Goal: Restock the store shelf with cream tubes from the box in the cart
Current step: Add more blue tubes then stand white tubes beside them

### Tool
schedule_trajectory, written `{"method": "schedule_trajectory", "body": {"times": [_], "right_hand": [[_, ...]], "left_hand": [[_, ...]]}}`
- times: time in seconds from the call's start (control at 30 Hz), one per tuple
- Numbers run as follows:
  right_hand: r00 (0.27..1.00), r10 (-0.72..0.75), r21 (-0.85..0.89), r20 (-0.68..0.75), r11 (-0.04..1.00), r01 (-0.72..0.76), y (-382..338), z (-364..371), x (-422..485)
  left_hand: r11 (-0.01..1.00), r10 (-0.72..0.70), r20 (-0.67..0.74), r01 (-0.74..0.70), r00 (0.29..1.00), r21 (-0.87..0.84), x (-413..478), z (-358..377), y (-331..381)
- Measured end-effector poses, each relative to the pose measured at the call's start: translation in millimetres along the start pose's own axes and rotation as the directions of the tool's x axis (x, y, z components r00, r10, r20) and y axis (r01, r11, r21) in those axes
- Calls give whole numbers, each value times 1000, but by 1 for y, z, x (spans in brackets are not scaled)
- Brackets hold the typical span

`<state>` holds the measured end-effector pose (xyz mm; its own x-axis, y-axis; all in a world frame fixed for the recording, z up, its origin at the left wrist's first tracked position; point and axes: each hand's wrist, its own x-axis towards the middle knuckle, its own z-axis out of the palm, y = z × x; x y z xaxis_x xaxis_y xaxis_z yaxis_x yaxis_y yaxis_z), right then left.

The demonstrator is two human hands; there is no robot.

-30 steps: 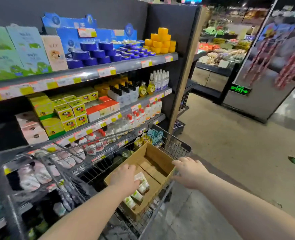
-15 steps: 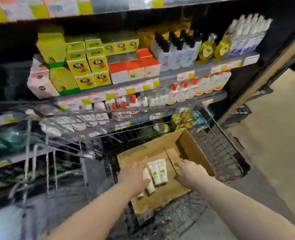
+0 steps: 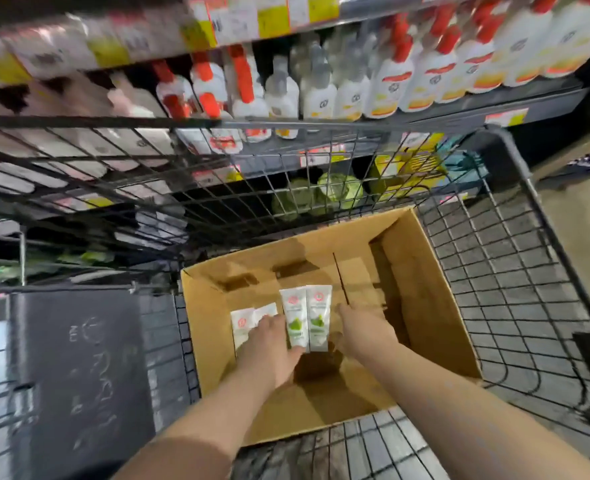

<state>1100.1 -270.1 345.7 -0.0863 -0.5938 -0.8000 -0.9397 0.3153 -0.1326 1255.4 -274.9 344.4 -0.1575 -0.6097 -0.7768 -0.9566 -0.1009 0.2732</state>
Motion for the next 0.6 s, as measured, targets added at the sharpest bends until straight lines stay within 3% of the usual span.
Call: {"method": "schedule_trajectory", "body": {"times": [0.17, 0.33, 0.47, 0.6], "right_hand": [[997, 74, 189, 20, 979, -76, -2, 33, 41], [984, 180, 400, 19, 900, -172, -7, 52, 60], [977, 211, 473, 13, 860, -192, -4, 57, 65], [978, 207, 463, -2, 867, -182, 8, 56, 64]], "left_hand": [[981, -101, 18, 103, 995, -162, 43, 32, -3], [971, -153, -26, 145, 988, -191, 66, 57, -2], [962, -230, -121, 208, 966, -176, 73, 59, 3], [948, -300, -121, 282, 946, -148, 79, 62, 13]]}}
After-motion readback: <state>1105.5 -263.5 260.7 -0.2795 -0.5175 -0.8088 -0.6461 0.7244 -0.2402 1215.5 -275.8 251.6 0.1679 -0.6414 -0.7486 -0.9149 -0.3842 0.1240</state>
